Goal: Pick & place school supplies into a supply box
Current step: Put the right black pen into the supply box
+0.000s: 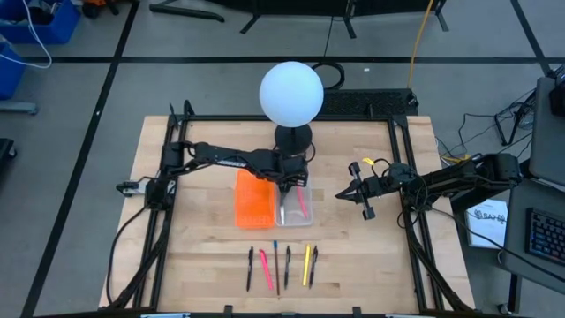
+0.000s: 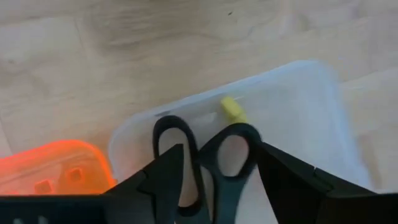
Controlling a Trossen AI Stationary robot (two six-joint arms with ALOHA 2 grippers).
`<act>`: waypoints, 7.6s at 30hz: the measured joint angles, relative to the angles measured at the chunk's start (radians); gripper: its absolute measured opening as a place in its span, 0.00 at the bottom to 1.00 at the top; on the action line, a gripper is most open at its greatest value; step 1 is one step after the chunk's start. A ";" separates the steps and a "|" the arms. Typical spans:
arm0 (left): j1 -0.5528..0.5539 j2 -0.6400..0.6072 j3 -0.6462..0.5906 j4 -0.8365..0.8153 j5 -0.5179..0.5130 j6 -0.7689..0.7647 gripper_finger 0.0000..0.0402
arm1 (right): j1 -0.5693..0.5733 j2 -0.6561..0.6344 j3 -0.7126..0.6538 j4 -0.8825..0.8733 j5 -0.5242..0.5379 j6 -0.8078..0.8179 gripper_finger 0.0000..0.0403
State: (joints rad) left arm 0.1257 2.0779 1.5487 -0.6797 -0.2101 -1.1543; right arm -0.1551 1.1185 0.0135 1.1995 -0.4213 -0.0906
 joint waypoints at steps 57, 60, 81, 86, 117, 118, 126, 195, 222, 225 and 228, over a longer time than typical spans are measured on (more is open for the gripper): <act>0.035 -1.354 -1.520 1.337 0.487 1.326 0.03 | 0.000 0.000 0.005 0.009 0.068 0.041 0.00; 0.057 -1.349 -1.502 1.336 0.470 1.331 0.02 | 0.007 0.000 0.049 -0.042 0.110 0.109 0.00; 0.081 -1.353 -1.487 1.476 0.156 1.383 0.14 | 0.620 0.186 1.136 -1.551 0.893 0.562 0.00; 0.081 -1.353 -1.487 1.356 0.155 1.411 0.14 | 0.669 0.341 1.303 -1.751 0.789 0.918 0.00; 0.084 -1.356 -1.487 1.331 0.156 1.400 0.14 | 0.726 0.788 1.355 -1.713 0.562 1.955 0.36; 0.084 -1.356 -1.487 1.331 0.156 1.406 0.14 | 0.723 0.789 1.355 -1.716 0.536 1.974 0.39; 0.084 -1.356 -1.487 1.321 0.156 1.408 0.14 | 0.736 0.788 1.355 -1.732 0.495 2.104 0.42; 0.083 -1.356 -1.487 1.304 0.159 1.400 0.14 | 0.750 0.978 1.321 -2.006 0.198 1.674 0.08; 0.083 -1.355 -1.487 1.307 0.158 1.405 0.14 | 0.338 0.535 1.315 -1.715 0.645 1.438 0.05; 0.084 -1.356 -1.487 1.315 0.159 1.404 0.14 | 0.234 0.553 1.315 -1.671 0.554 1.353 0.05; 0.084 -1.355 -1.487 1.315 0.159 1.403 0.14 | 0.155 0.589 1.316 -1.677 0.472 1.322 0.05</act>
State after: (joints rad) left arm 0.2092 0.7225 0.0620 0.6355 -0.0509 0.2490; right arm -0.0004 1.7075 1.3296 -0.4773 0.0505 1.2312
